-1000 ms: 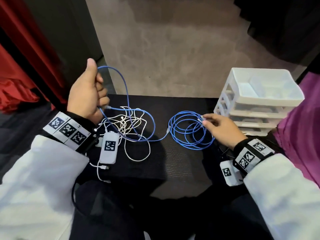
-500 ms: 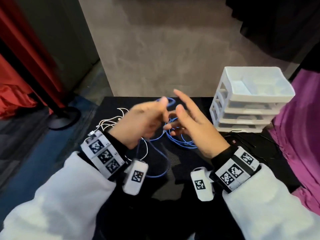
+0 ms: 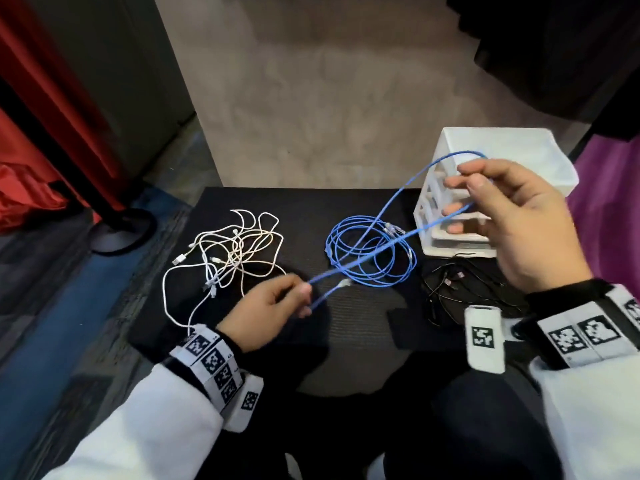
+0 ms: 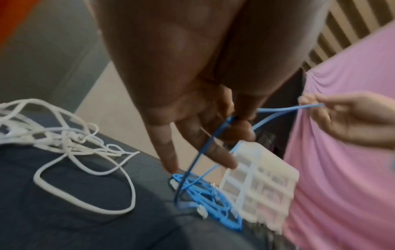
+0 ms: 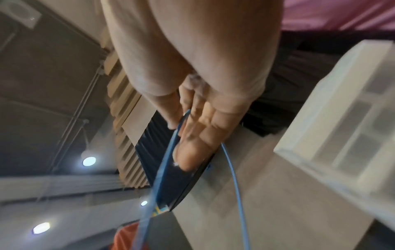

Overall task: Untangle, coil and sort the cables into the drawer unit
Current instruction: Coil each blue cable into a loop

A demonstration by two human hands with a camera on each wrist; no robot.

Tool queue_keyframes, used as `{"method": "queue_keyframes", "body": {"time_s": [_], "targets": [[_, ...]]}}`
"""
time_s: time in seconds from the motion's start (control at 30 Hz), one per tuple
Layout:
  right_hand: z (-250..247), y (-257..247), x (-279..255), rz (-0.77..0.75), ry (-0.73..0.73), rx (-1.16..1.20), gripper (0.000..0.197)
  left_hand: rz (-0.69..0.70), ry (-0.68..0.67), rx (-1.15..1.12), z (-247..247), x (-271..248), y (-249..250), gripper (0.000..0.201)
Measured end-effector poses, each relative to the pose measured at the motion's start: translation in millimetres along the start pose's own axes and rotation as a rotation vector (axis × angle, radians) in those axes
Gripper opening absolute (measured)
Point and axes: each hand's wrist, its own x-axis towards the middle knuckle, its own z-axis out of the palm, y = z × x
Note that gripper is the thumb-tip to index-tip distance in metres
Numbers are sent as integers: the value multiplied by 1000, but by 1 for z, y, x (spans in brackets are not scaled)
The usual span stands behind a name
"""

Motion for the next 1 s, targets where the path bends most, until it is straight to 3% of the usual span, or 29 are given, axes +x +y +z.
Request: {"method": "queue_keyframes", "body": {"time_s": [0.1, 0.17, 0.2, 0.27, 0.33, 0.4, 0.43, 0.5, 0.6, 0.73, 0.8, 0.9, 1.0], "targets": [[-20, 16, -5, 55, -91, -527, 13, -37, 276, -251, -7, -4, 10, 29], [-27, 31, -10, 43, -138, -952, 20, 1, 344, -205, -8, -5, 22, 28], [-24, 35, -13, 10, -140, -1043, 21, 19, 346, -180, -7, -5, 29, 28], [-2, 38, -25, -89, -198, -916, 20, 42, 302, -157, 2, -7, 41, 26], [34, 39, -45, -179, -358, -756, 35, 58, 220, -158, 13, -11, 53, 25], [65, 44, -65, -180, -514, -712, 44, 99, 150, -208, 24, -15, 59, 23], [76, 48, -72, -150, -525, -689, 35, 106, 136, -244, 26, -16, 61, 22], [86, 56, -81, -92, -449, -601, 14, 74, 124, -333, 28, -20, 62, 21], [86, 62, -87, -69, -276, -465, 17, 30, 41, -373, 30, -29, 53, 29], [60, 77, -79, 77, 71, -243, 29, -86, -18, -289, 30, -37, 21, 36], [41, 85, -85, 124, 143, -255, 30, -144, -24, -302, 32, -46, 6, 34], [22, 102, -110, 189, 78, -497, 9, -263, -15, -383, 35, -56, -6, 33], [24, 111, -133, 104, -51, -891, 60, -347, 27, -484, 40, -59, -1, 31]]}}
